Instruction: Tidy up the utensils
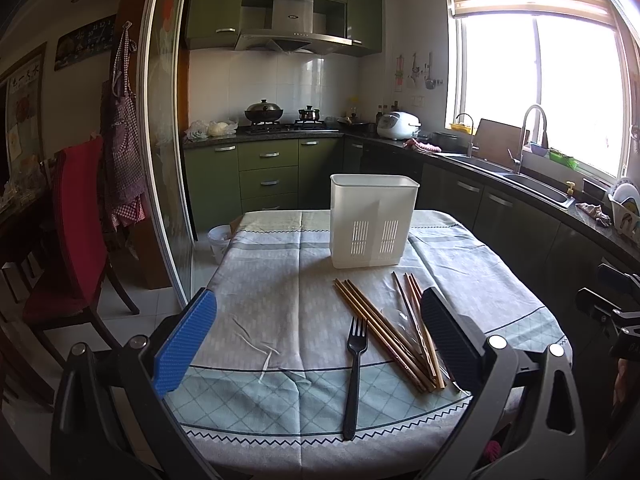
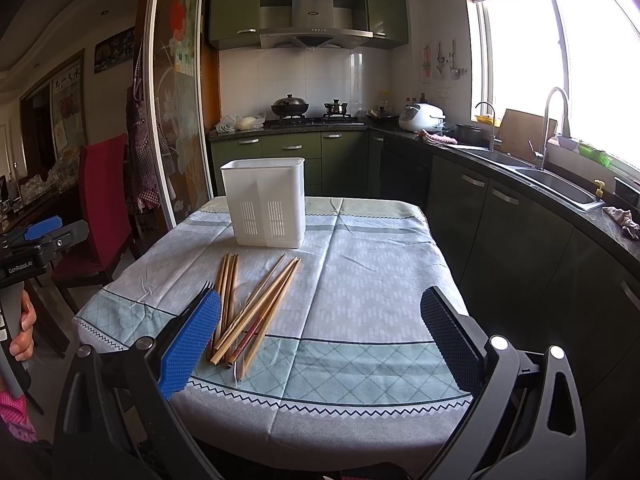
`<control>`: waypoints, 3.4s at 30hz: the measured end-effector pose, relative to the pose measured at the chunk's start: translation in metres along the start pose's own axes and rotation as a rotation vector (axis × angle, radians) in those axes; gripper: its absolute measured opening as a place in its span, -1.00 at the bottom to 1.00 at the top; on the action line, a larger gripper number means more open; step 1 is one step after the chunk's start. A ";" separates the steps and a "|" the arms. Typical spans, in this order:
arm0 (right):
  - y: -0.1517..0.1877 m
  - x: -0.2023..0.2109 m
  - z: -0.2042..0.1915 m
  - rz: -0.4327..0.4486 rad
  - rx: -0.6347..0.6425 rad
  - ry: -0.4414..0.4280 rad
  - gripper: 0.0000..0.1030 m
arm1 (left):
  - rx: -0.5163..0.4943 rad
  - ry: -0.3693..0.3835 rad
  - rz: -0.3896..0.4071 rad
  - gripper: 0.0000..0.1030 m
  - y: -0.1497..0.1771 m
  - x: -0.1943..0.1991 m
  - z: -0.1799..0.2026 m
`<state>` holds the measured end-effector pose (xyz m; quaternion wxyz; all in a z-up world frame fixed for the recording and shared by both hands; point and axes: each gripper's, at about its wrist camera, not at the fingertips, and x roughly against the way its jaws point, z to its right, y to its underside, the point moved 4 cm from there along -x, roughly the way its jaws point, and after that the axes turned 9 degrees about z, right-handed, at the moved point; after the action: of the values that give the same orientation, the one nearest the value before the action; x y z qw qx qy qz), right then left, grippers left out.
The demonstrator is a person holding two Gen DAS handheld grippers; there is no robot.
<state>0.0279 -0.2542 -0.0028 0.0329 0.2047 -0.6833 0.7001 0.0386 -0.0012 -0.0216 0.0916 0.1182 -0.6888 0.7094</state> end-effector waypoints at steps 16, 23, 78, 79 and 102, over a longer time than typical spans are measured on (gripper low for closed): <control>0.000 0.000 0.000 -0.002 -0.001 0.001 0.91 | -0.002 0.001 -0.004 0.88 0.003 -0.002 -0.001; 0.001 -0.001 0.002 -0.008 -0.001 0.001 0.91 | -0.003 0.004 -0.010 0.88 0.004 -0.003 -0.001; 0.025 -0.205 -0.064 -0.744 -0.330 -0.573 0.70 | -0.183 0.061 -1.006 -0.82 0.098 -0.201 -0.014; 0.029 -0.213 -0.069 -0.773 -0.338 -0.576 0.61 | -0.186 0.066 -1.005 -0.82 0.097 -0.201 -0.016; 0.064 -0.264 -0.094 -0.972 -0.078 -0.343 -0.28 | -0.198 0.114 -0.990 -0.82 0.094 -0.198 -0.019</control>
<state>0.2254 -0.1051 -0.1487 0.2492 0.6091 -0.5304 0.5344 0.1994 0.0213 -0.1705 0.4649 0.3824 -0.6079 0.5177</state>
